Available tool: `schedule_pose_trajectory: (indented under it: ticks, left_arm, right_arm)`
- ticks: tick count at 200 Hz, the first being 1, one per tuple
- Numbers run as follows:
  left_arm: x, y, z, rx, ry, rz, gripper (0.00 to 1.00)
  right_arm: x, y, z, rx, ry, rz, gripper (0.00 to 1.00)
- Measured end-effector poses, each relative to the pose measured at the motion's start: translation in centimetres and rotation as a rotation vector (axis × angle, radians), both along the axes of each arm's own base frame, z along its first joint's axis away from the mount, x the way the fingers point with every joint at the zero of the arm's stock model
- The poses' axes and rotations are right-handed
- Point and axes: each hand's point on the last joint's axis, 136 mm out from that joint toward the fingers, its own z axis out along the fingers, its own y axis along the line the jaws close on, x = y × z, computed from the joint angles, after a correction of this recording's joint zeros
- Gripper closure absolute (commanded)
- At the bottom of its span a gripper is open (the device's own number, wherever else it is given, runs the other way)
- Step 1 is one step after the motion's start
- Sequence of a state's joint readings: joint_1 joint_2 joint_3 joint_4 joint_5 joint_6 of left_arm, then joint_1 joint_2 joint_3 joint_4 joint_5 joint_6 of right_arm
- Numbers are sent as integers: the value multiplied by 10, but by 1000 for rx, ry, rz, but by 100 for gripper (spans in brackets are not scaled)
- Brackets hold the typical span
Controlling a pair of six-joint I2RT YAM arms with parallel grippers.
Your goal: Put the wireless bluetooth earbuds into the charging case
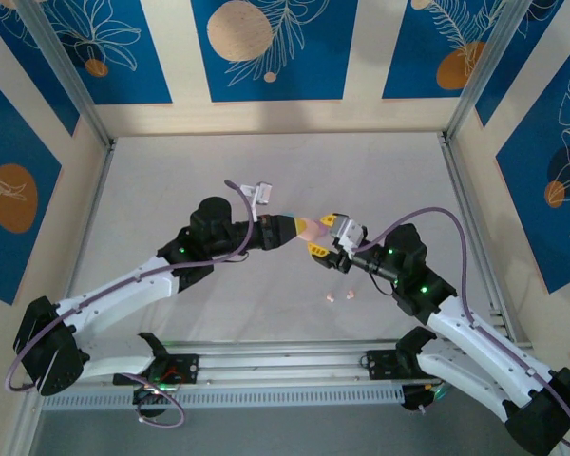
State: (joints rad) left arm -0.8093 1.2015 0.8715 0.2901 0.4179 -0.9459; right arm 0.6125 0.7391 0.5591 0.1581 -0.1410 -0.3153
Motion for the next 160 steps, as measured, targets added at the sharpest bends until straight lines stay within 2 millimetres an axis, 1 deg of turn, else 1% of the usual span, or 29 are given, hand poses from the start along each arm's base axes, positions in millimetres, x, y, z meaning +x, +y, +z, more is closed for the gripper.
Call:
schedule_pose_trajectory:
  ticks: [17, 47, 66, 114, 127, 160]
  left_arm:
    - [0, 0, 2, -12, 8, 1, 96]
    - [-2, -1, 5, -25, 10, -9, 96]
    - [-3, -1, 6, -30, 12, -16, 96]
    - [-3, -2, 8, -38, 8, -19, 96]
    - [-3, -2, 9, -39, 7, -19, 96]
    - [-3, -2, 9, -40, 6, -19, 95]
  right_arm:
    - [-1, 2, 1, 5, -1, 23, 46]
    - [4, 4, -1, -3, 13, 36, 48]
    - [4, 4, -2, -1, 22, 50, 51]
    - [2, 4, 4, 16, 21, 76, 48]
    - [1, 4, 5, 19, 20, 79, 50]
    - [0, 4, 6, 20, 24, 91, 62]
